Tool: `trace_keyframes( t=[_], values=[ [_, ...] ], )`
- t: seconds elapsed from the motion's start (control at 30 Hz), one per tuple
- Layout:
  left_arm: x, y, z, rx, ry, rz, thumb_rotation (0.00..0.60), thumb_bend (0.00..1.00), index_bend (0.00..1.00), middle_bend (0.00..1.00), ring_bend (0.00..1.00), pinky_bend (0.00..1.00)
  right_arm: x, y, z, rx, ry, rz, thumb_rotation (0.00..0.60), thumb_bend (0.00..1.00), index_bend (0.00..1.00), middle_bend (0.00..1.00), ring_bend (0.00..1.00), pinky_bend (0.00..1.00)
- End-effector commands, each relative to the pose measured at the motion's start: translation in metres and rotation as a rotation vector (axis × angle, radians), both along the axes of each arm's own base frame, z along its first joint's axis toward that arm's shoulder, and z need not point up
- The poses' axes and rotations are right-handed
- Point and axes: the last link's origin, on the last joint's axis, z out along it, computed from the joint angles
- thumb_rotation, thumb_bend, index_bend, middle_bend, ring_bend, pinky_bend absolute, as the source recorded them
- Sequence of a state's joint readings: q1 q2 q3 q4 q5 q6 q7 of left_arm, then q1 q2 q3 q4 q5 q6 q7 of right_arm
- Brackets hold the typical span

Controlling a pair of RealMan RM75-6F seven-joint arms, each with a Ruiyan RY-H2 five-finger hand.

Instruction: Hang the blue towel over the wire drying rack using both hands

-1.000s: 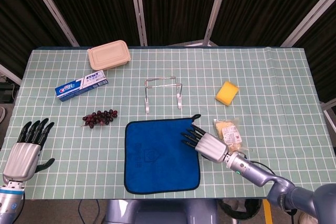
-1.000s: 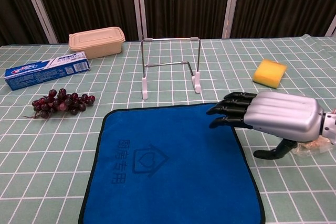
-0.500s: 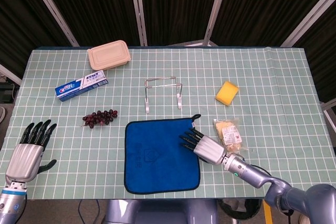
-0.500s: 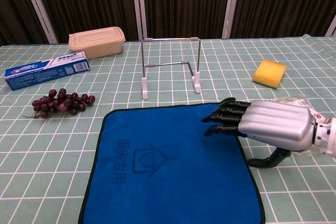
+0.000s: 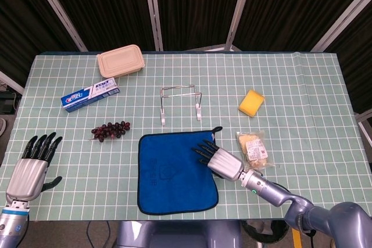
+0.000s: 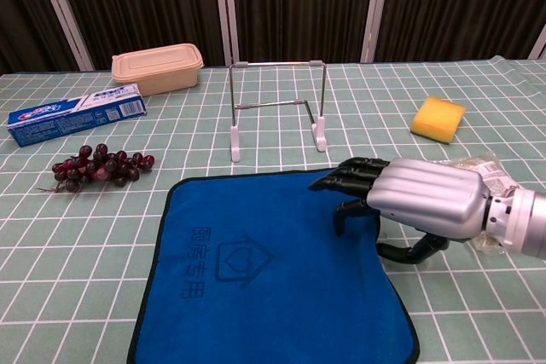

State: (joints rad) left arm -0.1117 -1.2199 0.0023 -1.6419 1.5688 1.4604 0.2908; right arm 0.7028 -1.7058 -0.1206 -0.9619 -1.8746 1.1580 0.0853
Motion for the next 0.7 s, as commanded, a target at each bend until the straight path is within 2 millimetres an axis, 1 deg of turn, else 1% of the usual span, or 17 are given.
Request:
trace_keyframes(
  t=[0.03,0.17,0.27,0.3,0.4,0.47,0.5,0.53,0.6,0.67,0.7],
  values=[
    [0.0,0.0,-0.001,-0.003,0.002,-0.001,0.6,0.0,0.0,0.0,0.0,0.0,-0.001,0.001,-0.002,0.018,-0.014,-0.005,0.6,0.42,0.52,0.0,0.0,0.0],
    [0.0,0.0,-0.006,-0.023,0.011,-0.01,0.6,0.0,0.0,0.0,0.0,0.0,0.001,0.002,-0.004,0.028,-0.053,-0.021,0.6,0.46,0.65,0.0,0.0,0.0],
    [0.001,0.0,-0.014,-0.048,0.015,-0.033,0.6,0.0,0.0,0.0,0.0,0.0,0.002,0.002,-0.004,0.029,-0.069,-0.022,0.6,0.48,0.69,0.0,0.0,0.0],
    [0.002,0.001,-0.02,-0.07,0.018,-0.048,0.6,0.0,0.0,0.0,0.0,0.0,0.004,0.001,-0.004,0.029,-0.076,-0.023,0.6,0.48,0.69,0.0,0.0,0.0],
    [0.006,0.009,-0.035,-0.124,0.025,-0.088,0.6,0.0,0.0,0.0,0.0,0.0,0.006,0.001,-0.004,0.035,-0.089,-0.034,0.6,0.48,0.65,0.0,0.0,0.0],
    [0.016,0.021,-0.051,-0.192,0.023,-0.162,0.6,0.0,0.01,0.0,0.0,0.0,0.008,0.0,-0.004,0.036,-0.091,-0.035,0.6,0.48,0.65,0.0,0.0,0.0],
    [0.022,0.026,-0.058,-0.229,0.006,-0.207,0.6,0.0,0.02,0.0,0.0,0.0,0.008,0.0,-0.004,0.034,-0.091,-0.033,0.6,0.48,0.65,0.0,0.0,0.0],
    [0.031,0.032,-0.067,-0.288,-0.038,-0.269,0.6,0.0,0.07,0.0,0.0,0.0,0.009,0.0,-0.003,0.033,-0.09,-0.029,0.6,0.48,0.65,0.0,0.0,0.0],
    [0.037,0.042,-0.078,-0.349,-0.071,-0.338,0.6,0.0,0.18,0.0,0.0,0.0,0.01,0.001,-0.002,0.032,-0.09,-0.021,0.6,0.48,0.65,0.0,0.0,0.0],
    [0.043,0.052,-0.09,-0.382,-0.051,-0.409,0.6,0.02,0.27,0.0,0.0,0.0,0.013,0.002,-0.001,0.031,-0.095,-0.014,0.6,0.48,0.65,0.0,0.0,0.0],
    [0.047,0.056,-0.095,-0.392,-0.033,-0.444,0.6,0.04,0.29,0.0,0.0,0.0,0.015,0.002,-0.001,0.034,-0.101,-0.015,0.6,0.48,0.65,0.0,0.0,0.0]
  ],
)
